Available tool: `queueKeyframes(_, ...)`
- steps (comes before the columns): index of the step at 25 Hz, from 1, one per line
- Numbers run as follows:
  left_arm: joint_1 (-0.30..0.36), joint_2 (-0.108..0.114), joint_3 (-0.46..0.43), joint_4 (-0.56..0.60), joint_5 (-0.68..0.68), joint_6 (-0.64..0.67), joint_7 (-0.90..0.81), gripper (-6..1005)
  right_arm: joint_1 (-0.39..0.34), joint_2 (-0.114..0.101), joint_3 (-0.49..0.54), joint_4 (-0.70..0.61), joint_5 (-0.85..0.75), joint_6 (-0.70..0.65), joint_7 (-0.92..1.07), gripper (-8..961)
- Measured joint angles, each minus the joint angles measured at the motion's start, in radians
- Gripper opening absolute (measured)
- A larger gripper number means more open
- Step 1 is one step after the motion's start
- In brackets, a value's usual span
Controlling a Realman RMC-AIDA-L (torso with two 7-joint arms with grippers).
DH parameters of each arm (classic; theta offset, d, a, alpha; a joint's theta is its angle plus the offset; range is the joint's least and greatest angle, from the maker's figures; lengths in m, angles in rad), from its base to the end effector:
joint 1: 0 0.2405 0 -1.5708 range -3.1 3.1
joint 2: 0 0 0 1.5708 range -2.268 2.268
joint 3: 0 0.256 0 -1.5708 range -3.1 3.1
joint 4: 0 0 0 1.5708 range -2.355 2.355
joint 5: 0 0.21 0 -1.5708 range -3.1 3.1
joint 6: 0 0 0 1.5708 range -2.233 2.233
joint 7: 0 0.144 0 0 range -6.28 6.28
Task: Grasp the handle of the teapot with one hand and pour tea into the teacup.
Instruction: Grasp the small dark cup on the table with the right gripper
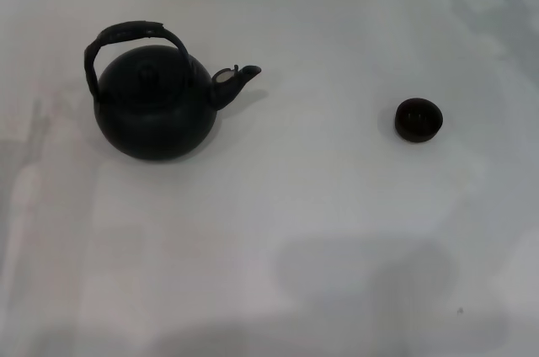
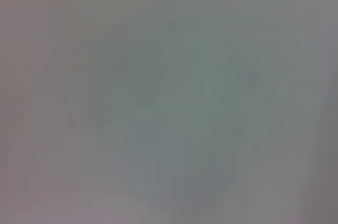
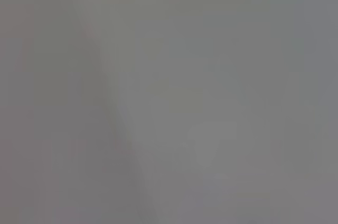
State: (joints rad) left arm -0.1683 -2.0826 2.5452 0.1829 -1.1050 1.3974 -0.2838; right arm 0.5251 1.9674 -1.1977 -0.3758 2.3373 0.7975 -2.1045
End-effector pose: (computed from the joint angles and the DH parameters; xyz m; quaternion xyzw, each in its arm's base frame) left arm -0.3734 0.2298 -0.0062 -0.6156 -0.3092 -0.3490 0.6353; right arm 0.3150 0.4080 0.0371 -0.7573 0.3428 0.2978 0.4694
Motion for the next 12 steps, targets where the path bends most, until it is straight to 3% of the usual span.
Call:
queueKeyframes(3, 0.007, 0.0, 0.0, 0.001, 0.0, 0.0, 0.0, 802, 0.005, -0.037, -0.018, -0.121, -0.23, 0.012, 0.247, 828)
queueKeyframes(7, 0.007, -0.001, 0.0, 0.003, 0.0, 0.0, 0.0, 803, 0.043, -0.081, -0.017, -0.283, -0.62, 0.141, 0.575, 828)
queueKeyframes(9, 0.004, 0.0, 0.0, 0.003, 0.0, 0.0, 0.0, 803, 0.07, -0.09, -0.011, -0.351, -0.771, 0.229, 0.677, 828)
queueKeyframes(12, -0.001, 0.001, 0.002, 0.003, 0.0, -0.001, 0.0, 803, 0.11, -0.084, -0.009, -0.437, -0.954, 0.327, 0.782, 828)
